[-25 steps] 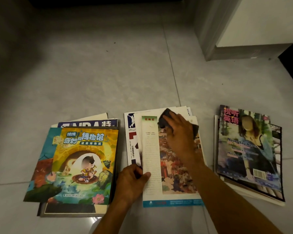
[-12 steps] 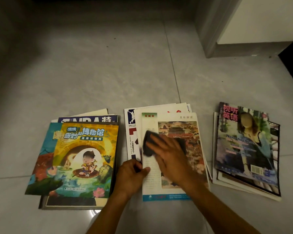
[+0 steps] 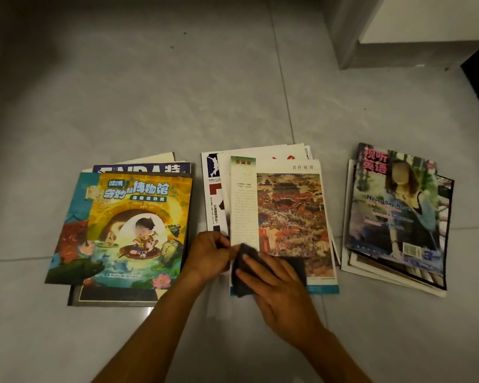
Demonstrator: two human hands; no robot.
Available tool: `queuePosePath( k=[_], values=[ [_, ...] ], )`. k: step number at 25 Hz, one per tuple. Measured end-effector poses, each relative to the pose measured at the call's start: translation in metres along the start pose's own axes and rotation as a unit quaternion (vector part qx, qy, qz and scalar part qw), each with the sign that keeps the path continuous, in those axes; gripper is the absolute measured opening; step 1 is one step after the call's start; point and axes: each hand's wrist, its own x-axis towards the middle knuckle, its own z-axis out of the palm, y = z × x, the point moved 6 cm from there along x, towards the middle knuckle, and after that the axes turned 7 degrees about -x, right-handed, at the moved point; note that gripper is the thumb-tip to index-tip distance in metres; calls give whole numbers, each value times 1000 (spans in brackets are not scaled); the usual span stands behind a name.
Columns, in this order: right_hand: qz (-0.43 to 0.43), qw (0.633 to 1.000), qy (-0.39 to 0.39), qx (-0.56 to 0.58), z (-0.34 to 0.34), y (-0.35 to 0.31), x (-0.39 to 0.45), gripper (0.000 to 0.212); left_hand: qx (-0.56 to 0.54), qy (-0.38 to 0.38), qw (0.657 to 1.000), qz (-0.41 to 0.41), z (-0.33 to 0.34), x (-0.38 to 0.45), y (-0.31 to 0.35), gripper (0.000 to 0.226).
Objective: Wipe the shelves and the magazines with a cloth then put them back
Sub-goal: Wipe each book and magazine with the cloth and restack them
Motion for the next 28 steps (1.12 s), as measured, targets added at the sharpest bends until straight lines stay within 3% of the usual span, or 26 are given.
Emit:
queuePosePath(
  k=[2,5,6,10,13,16,19,22,25,28],
  values=[
    [-18,998,-20,-56,0,36,-22,49,9,-17,1000,-18,-1,-2,2,18],
    [20,993,-63,-93,-8,81,-51,83,25,-22,999,-26,0,-4,2,19],
    [36,992,-74,-94,-7,74,-45,86,23,-21,999,-29,0,-4,2,18],
    [-53,997,-42,-46,6,-7,5,66,11,-15,999,-27,-3,-2,6,16],
    [-101,991,-65,-51,0,13,-9,70,33,-23,999,-29,-4,0,6,14],
    [-79,991,-73,-74,-10,69,-30,68,42,-24,998,-32,-3,2,2,17],
    [24,999,-38,-5,-14,118,10,51,46,-13,998,-28,-1,2,3,20],
    [124,992,5,-16,-7,96,81,53,60,-9,998,-23,1,1,3,22],
    [66,998,2,-2,-6,45,145,51,48,7,998,-27,2,1,-1,23],
    [5,999,-36,18,-9,59,166,49,46,45,998,-22,3,3,-5,23]
  ],
)
